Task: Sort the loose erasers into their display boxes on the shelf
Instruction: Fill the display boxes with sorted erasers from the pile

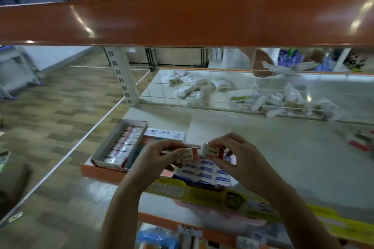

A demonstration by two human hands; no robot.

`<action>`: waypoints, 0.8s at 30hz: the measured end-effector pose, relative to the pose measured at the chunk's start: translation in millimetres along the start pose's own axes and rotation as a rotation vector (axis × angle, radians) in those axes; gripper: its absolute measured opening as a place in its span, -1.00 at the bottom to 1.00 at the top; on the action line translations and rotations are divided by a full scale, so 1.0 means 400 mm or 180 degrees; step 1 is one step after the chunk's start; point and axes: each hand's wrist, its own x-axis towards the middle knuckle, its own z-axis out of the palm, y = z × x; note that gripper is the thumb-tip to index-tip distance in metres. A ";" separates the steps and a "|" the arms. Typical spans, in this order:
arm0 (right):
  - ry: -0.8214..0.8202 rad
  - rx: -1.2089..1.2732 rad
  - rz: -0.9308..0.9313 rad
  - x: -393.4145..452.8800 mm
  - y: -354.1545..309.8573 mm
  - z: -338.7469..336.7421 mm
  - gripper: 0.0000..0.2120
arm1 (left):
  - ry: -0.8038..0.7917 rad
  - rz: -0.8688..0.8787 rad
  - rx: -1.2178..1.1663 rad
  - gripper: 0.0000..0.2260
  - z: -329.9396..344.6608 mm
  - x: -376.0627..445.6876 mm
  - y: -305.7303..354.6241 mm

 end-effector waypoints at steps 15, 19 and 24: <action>-0.0799 -0.0133 -0.0267 0.290 -0.249 0.331 -0.78 | 0.1210 -0.0265 -0.0119 -0.86 -0.421 0.000 -0.187; -0.1125 -0.0075 -0.0195 0.347 -0.278 0.411 -0.75 | 0.1337 -0.0237 -0.0087 -0.84 -0.461 -0.002 -0.216; -0.1355 -0.0083 0.0049 0.399 -0.282 0.475 -0.69 | 0.1436 -0.0208 -0.0229 -0.86 -0.492 0.007 -0.242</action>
